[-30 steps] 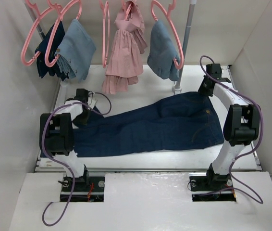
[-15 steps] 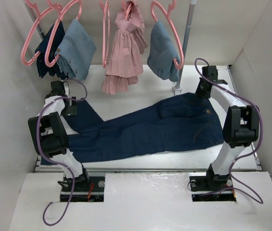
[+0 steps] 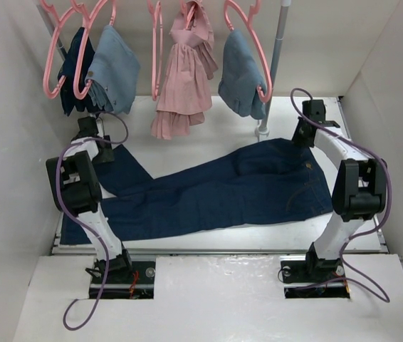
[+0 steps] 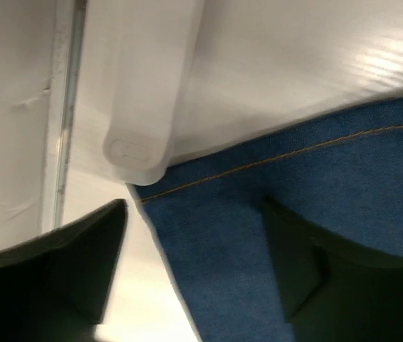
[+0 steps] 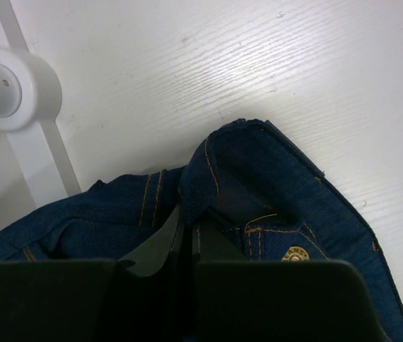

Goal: Place the trousers on the hanger
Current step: Flatten out the trousers at the center of the board.

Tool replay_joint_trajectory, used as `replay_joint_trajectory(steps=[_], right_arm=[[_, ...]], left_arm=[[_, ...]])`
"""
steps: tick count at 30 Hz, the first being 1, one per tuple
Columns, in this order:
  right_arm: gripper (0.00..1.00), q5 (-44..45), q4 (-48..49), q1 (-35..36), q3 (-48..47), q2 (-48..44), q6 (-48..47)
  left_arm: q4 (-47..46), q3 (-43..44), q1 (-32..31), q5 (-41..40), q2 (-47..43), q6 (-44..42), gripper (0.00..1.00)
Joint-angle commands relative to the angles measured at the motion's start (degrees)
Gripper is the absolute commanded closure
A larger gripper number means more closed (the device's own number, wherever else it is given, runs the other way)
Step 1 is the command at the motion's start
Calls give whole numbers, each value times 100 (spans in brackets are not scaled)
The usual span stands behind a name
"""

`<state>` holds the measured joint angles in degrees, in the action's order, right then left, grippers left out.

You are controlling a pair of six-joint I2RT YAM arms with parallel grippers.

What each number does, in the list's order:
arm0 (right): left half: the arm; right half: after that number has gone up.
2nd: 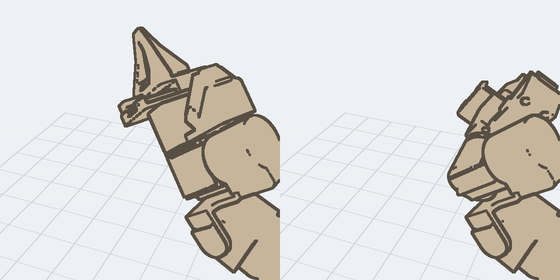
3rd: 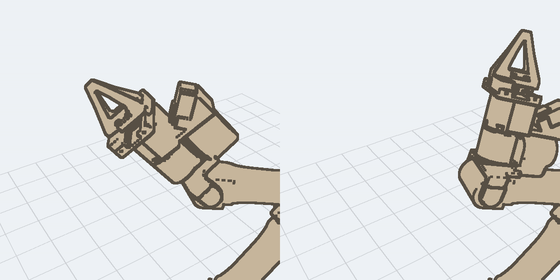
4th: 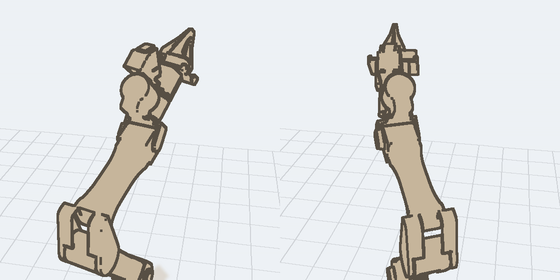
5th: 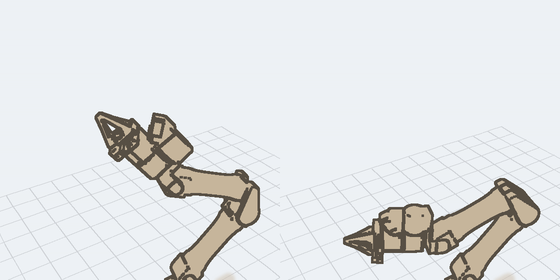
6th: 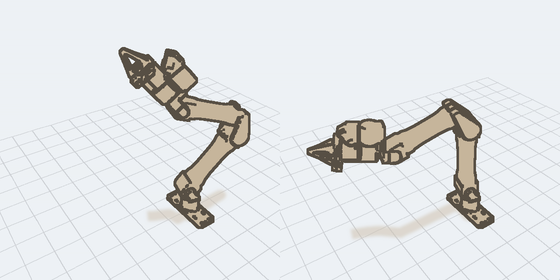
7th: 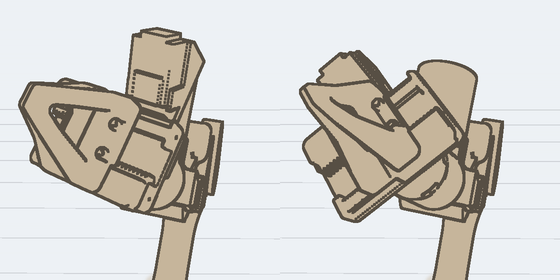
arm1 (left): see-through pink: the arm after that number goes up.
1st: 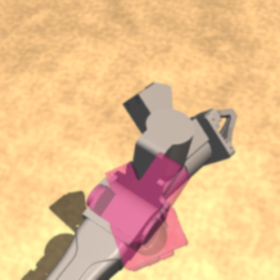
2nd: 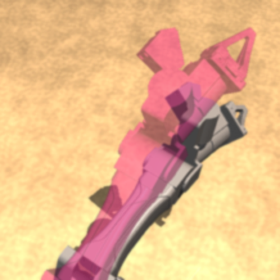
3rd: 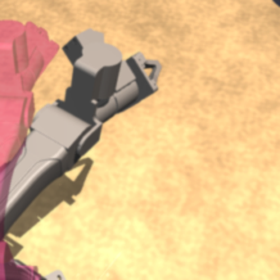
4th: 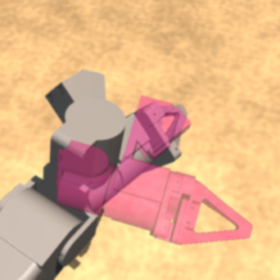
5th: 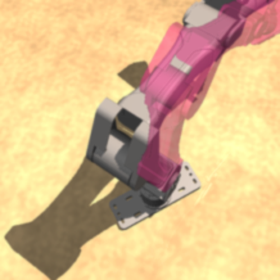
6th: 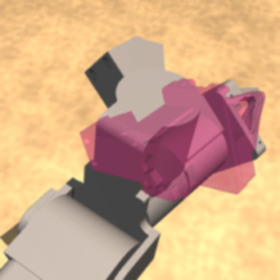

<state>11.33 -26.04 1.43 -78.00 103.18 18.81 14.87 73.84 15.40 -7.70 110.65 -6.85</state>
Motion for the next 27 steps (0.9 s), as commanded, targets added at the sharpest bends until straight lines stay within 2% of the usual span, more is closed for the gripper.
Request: replay_joint_trajectory(steps=[1,2,3,5,6,10,16,19,24,25,26,27], right_arm=[[100,-52,301,-204,4,-368,-26],[100,-104,302,-274,4,-368,52],[100,-227,302,-432,56,-421,131],[100,-298,363,-591,56,-482,202],[100,-359,363,-652,56,-552,202],[100,-167,363,-714,-14,-676,97],[100,-105,433,-820,-75,-948,44],[100,-105,565,-820,-14,-1080,44],[100,-246,618,-873,161,-1185,44],[100,-246,618,-873,232,-1186,44],[100,-246,618,-873,232,-1186,-8],[100,-246,618,-873,284,-1247,-70]], left_arm=[[183,-712,86,23,194,-219,40],[122,-713,86,23,194,-220,50],[121,-713,86,93,194,-290,73],[174,-713,86,172,124,-343,94],[252,-661,86,173,123,-413,100],[437,-661,86,77,-184,-781,100],[1061,252,86,-617,-807,-1660,100],[1394,814,86,-837,-879,-1986,100],[2141,1184,86,-838,-676,-2048,100],[2334,1185,86,-838,-615,-2048,95],[2336,1063,86,-838,-615,-2048,82],[2336,940,86,-925,-667,-2048,64]])
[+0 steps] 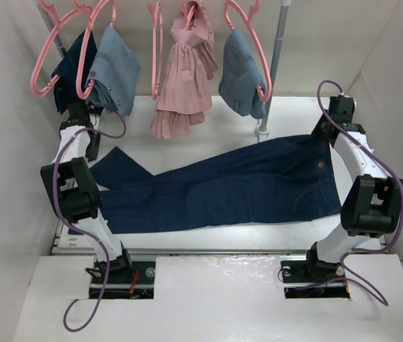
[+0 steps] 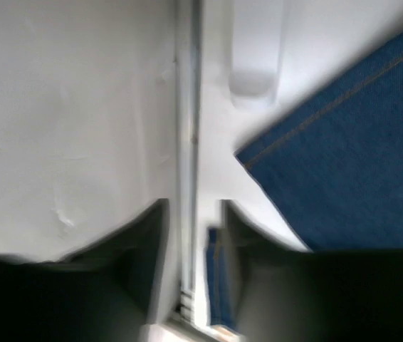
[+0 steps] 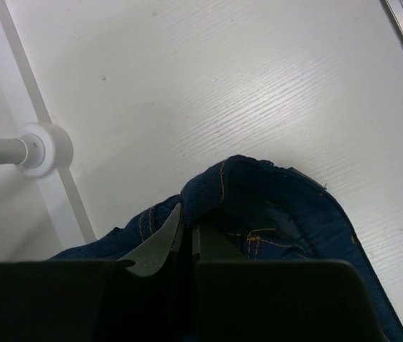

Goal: Place the trousers on the hanger
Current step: Flatten out the trousers at the center of the board, then fold the trousers at the center of the board.

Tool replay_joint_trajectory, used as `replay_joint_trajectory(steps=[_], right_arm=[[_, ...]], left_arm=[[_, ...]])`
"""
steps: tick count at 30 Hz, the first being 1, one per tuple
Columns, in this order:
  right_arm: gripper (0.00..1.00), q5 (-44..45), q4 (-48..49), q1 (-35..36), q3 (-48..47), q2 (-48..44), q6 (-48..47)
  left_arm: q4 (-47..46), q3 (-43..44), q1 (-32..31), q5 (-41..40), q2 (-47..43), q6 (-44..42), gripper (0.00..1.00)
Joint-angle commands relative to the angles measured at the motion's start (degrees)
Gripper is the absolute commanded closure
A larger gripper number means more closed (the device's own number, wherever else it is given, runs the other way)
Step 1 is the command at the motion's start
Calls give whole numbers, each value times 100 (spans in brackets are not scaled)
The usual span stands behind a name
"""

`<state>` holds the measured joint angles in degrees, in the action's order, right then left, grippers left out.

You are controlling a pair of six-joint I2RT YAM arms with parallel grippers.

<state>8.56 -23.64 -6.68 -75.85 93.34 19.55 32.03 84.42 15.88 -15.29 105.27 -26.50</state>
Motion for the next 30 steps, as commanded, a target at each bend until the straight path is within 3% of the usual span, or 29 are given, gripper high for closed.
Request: replay_joint_trajectory(steps=[1,2,3,7,14,18,22,24,27,28,30], right_arm=[[100,84,377,-62,71,-264,-145],[100,85,430,-62,132,-264,-197],[100,85,430,-62,132,-264,-197],[100,-47,430,-62,132,-264,-197],[100,-100,482,-62,203,-448,-355],[100,-100,536,-62,264,-501,-355],[100,-170,536,-62,264,-448,-295],[100,-170,536,-62,316,-448,-294],[100,-170,597,-62,317,-448,-294],[100,-170,597,-62,317,-448,-294],[100,-170,597,-62,317,-448,-294]], left_arm=[[376,-397,90,-167,-130,-83,47],[252,-505,91,-167,-200,-83,30],[173,-558,152,-80,-200,21,27],[172,-506,205,604,195,574,23],[-250,-997,275,773,423,954,21],[-312,-1059,486,1263,880,954,21],[-337,-1164,486,1423,1118,840,29],[-495,-1270,486,1476,1118,753,45],[-549,-1183,486,1704,1118,690,79],[-549,-1182,486,1757,1118,690,100],[-496,-1130,486,1828,1118,690,100]])
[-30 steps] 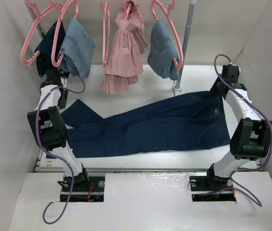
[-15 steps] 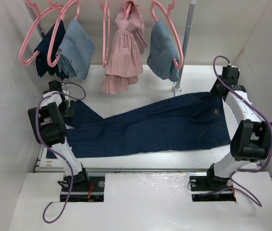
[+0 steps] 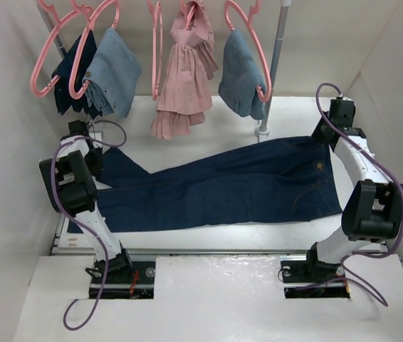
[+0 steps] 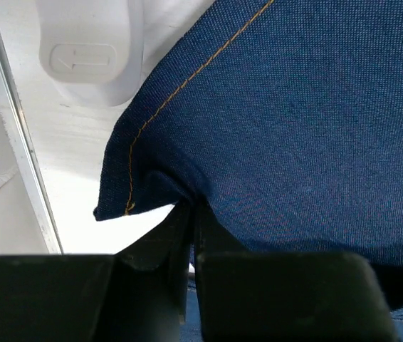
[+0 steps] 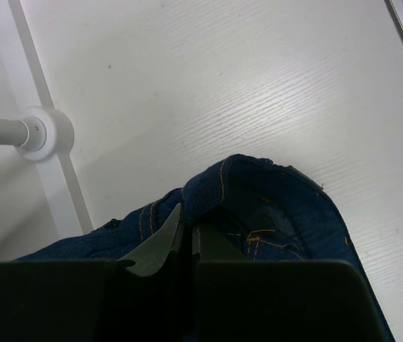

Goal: Place the trousers on the hanger
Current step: Fold the trousers at the center of the board.

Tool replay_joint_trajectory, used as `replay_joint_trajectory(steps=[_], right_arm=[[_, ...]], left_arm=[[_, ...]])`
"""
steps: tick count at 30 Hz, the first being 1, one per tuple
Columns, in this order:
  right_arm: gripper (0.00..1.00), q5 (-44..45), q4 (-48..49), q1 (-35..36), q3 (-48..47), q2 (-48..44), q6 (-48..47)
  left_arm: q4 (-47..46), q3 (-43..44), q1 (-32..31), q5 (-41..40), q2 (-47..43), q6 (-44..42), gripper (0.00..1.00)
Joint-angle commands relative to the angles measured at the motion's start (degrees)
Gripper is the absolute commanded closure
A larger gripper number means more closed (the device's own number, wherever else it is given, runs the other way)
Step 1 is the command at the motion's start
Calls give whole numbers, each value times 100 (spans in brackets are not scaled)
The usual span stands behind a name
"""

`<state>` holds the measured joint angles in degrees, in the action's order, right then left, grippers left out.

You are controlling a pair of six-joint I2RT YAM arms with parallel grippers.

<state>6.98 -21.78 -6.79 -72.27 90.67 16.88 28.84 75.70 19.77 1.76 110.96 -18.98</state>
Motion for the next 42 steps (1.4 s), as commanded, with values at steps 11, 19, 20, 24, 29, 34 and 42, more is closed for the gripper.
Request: replay_joint_trajectory(steps=[11,19,20,24,29,34,42], right_arm=[[100,154,437,-164,-173,-453,139],[100,154,1176,-868,363,-1174,676],[100,154,1246,-920,441,-1175,676],[100,-56,1246,-974,564,-1061,676],[100,-372,1246,-974,688,-842,615],[100,-803,1439,-974,521,-709,544],[100,-1173,2027,-974,467,-831,403]], left_arm=[[1518,1824,97,-473,-345,-544,100],[2117,2283,97,-1319,-786,-949,100],[2117,2282,97,-1319,-847,-949,100],[2117,1924,97,-976,-848,-870,100],[1801,1974,97,-651,-848,-581,100],[873,2387,97,52,-1181,-28,100],[500,3073,97,614,-1208,746,100]])
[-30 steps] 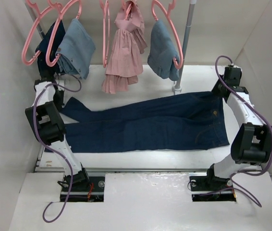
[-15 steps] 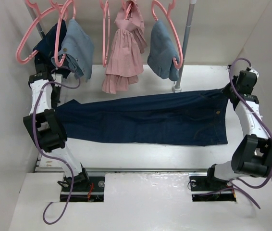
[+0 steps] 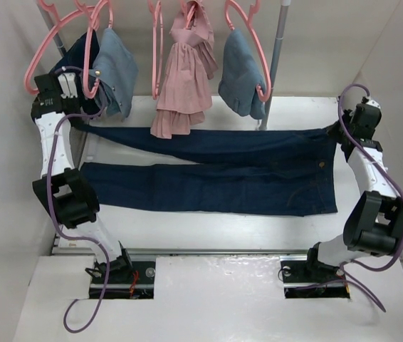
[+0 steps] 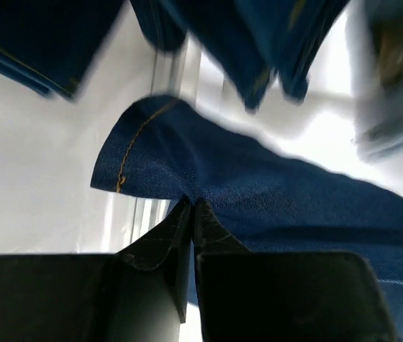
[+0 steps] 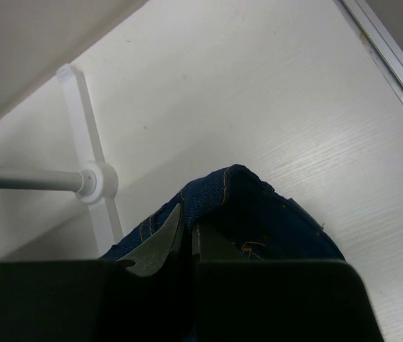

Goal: Place the trousers on the hanger
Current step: Fold the trousers at the center of the board.

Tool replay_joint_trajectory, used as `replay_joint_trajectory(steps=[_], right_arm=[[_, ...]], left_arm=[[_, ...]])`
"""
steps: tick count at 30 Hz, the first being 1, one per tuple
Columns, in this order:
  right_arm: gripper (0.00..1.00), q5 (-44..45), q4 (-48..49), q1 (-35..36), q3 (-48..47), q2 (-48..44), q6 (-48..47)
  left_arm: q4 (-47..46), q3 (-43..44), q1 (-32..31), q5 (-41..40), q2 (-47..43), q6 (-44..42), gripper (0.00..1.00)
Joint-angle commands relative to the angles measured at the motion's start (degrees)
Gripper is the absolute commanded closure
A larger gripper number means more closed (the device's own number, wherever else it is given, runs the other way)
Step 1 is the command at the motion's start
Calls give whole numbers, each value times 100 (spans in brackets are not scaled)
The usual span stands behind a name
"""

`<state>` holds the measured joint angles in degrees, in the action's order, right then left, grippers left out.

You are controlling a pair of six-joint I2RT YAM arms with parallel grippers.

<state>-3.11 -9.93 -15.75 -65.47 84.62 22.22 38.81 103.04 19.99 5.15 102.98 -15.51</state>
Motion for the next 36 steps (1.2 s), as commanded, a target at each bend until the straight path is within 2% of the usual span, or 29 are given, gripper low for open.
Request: replay_joint_trajectory(steps=[1,6,9,10,14,19,21,24,27,28,31,34,35,36], right_arm=[[100,-233,948,-78,-125,-314,-130],[100,-453,1406,-78,482,-464,-77],[100,-270,1406,-130,667,-612,150],[100,-208,1406,-235,894,-692,317],[100,249,1214,-534,1624,-1471,1380],[100,733,1160,-806,2608,-2624,2628],[86,1005,1012,-807,3048,-2881,2964],[80,1129,958,-807,3618,-3021,3832],[50,1182,485,-1026,3875,-2794,4772],[28,1182,249,-1088,3928,-2645,4974],[6,1269,114,-1159,3903,-2504,5187],[5,1269,35,-1159,3631,-2450,4846],[0,1322,-78,-1159,3525,-2450,4662],[0,1322,-192,-1159,3411,-2372,4382]], left_arm=[[-497,235,75,337,-462,452,100],[-901,-889,75,830,-928,452,100],[-586,-962,128,253,-990,189,100],[-211,-1023,180,128,-990,84,100],[635,-1348,409,-320,-990,-496,100],[743,-2182,541,-934,-1306,-1111,100],[401,-2814,541,-1190,-1359,-1199,100],[-29,-3612,541,-1183,-1430,-1349,100],[-373,-4133,541,-1112,-1430,-1350,100],[-426,-4204,541,-1112,-1369,-1350,100],[-585,-4336,541,-1112,-1202,-1350,100],[-699,-4337,541,-1112,-1140,-1297,100],[-699,-4267,541,-1112,-1087,-1297,100],[-699,-4266,541,-1112,-1087,-1297,100]])
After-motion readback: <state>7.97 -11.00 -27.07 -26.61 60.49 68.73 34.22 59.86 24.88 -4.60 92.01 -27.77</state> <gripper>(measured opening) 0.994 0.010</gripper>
